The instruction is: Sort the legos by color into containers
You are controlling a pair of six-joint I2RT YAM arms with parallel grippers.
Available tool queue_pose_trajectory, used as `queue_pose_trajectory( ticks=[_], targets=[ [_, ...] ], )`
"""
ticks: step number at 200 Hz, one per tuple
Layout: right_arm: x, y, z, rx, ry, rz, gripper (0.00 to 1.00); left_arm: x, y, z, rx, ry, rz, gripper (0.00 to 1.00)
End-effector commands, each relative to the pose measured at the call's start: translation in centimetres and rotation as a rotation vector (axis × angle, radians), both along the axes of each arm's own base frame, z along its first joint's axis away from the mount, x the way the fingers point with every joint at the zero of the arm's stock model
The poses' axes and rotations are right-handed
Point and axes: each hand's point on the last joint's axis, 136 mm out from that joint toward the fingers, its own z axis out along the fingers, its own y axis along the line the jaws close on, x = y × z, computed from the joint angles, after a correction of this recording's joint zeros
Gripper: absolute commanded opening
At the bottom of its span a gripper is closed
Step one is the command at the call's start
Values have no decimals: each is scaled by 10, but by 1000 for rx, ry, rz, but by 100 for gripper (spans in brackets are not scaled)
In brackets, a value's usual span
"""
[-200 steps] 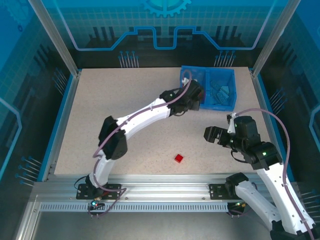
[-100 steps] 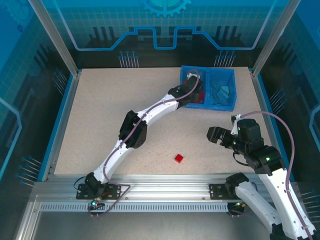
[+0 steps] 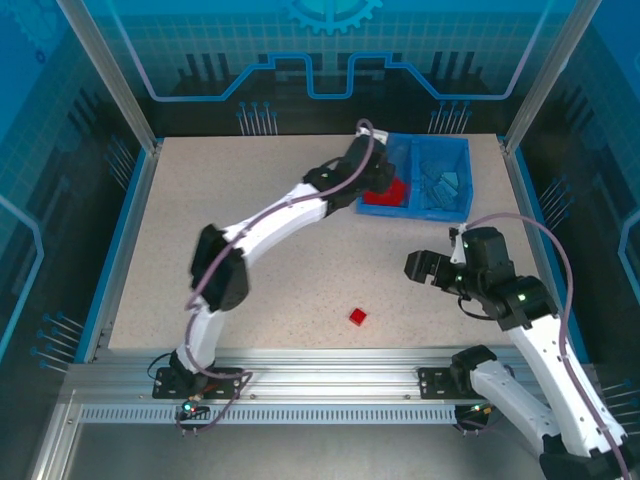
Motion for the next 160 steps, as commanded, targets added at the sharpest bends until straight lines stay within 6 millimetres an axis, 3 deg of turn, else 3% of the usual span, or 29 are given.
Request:
queue_pose_trajectory(
  ticks=[1,28,48,65,95,131,160],
  targets=[
    [2,22,-8,44,51,92,94,-46,22,87,-87,-186,-112,51],
    [1,51,-29,-1,130,200,94,-113,64,113,-21,-254,-246,49],
    [-6,70,-49,-79,213,262,94,-176,81,105,45,-308,-477,56],
    [-14,84,-68,-103,299,273,94,-216,99,93,76,-337,-586,58],
    [-25,109,-96,-116,407,235,94,-275,127,50,204,-376,-787,76],
    [-31,130,-128,-150,534,141,96,-326,147,-13,325,-321,-1024,98],
    [-33,132,-154,-142,619,34,94,-341,154,-54,366,-283,-1105,99]
  ],
)
